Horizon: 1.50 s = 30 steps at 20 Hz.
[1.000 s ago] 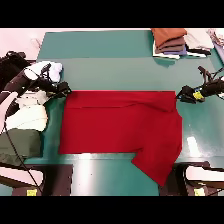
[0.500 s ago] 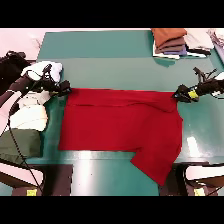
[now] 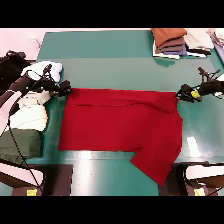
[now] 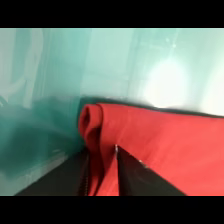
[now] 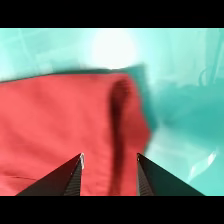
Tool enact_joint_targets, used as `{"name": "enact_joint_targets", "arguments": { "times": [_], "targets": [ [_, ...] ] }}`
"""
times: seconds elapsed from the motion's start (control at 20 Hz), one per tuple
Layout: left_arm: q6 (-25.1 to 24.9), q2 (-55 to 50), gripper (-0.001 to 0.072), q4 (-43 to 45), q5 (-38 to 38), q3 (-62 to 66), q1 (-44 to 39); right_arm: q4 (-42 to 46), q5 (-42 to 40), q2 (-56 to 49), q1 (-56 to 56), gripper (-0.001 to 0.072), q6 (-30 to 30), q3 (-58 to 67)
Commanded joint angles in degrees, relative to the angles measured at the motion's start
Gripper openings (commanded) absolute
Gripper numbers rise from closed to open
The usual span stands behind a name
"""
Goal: Fold the shirts.
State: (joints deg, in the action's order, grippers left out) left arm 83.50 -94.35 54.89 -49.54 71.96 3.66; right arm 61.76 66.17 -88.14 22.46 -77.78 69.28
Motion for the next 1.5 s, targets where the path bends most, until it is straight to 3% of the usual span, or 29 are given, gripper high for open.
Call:
{"name": "enact_joint_targets", "arguments": {
  "times": [0.0, 0.25, 0.3, 0.35, 0.4, 0.45, 0.75, 0.8, 0.85, 0.9, 0.95, 1.05, 1.15, 1.25, 1.45],
  "targets": [
    [0.0, 0.0, 0.0216, -0.1, -0.3, 0.1, 0.0, -0.5, 1.3, -1.4, 0.7, 0.0385, 0.4, 0.0],
    [0.0, 0.0, 0.0215, -0.1, -1.1, 0.1, 0.0, -0.1, -2.6, -4.8, -4.1, 0.0373, 0.5, 0.0],
    [0.0, 0.0, 0.0215, -0.1, -1.2, 0.1, 0.0, -0.2, -3.3, -5.0, -4.2, 0.0312, 0.5, 0.0],
    [0.0, 0.0, 0.0148, -0.1, -1.3, 0.1, 0.0, -0.3, -4.3, -4.8, -4.2, 0.0162, 0.5, 0.0],
    [0.0, 0.0, 0.0027, -0.1, -1.2, 0.5, 0.0, -0.3, -5.2, -4.3, -4.2, 0.0054, 0.5, 0.2],
    [0.0, 0.0, 0.0026, -0.1, -0.9, 1.3, 0.0, -0.3, -5.6, -3.9, -4.2, 0.0014, 0.5, 1.3],
    [0.0, 0.0, 0.0026, 0.4, 3.1, 7.3, 0.0, -0.3, -3.6, -5.1, -6.5, 0.0016, 0.5, 14.7],
    [0.0, 0.0, 0.0027, 0.4, 3.8, 7.3, 0.0, -0.3, -2.4, -5.9, -7.0, 0.0112, 0.2, 16.4],
    [0.0, 0.0, 0.0128, 0.6, 3.6, 7.3, 0.2, -0.3, -1.3, -6.7, -7.2, 0.0372, -0.1, 17.9],
    [0.2, 0.1, 0.0455, 0.4, 2.9, 7.4, 0.6, -0.7, 0.0, -7.0, -7.2, 0.045, -0.7, 19.1],
    [1.5, 0.1, 0.0567, 0.4, -0.2, 7.9, 1.5, -0.7, 1.4, -6.9, -7.1, 0.045, -0.8, 20.0],
    [1.4, 0.5, 0.0546, 0.8, -9.3, 8.9, 4.1, -0.6, 5.0, -4.9, -6.1, 0.0447, -0.5, 19.8],
    [-2.2, 2.8, 0.0545, 5.3, -16.5, 7.4, 5.7, -0.7, 7.2, -1.0, -4.8, 0.0445, 0.6, 15.8],
    [-2.5, 8.5, 0.0545, 11.1, -17.9, 1.2, 5.7, -0.7, 8.0, 5.4, -3.7, 0.0365, 1.4, 8.0],
    [-2.5, 23.5, 0.0546, 12.3, -17.5, -17.7, 5.7, -0.7, 8.2, 16.9, -3.0, 0.0365, 1.4, -5.5]
  ]
}}
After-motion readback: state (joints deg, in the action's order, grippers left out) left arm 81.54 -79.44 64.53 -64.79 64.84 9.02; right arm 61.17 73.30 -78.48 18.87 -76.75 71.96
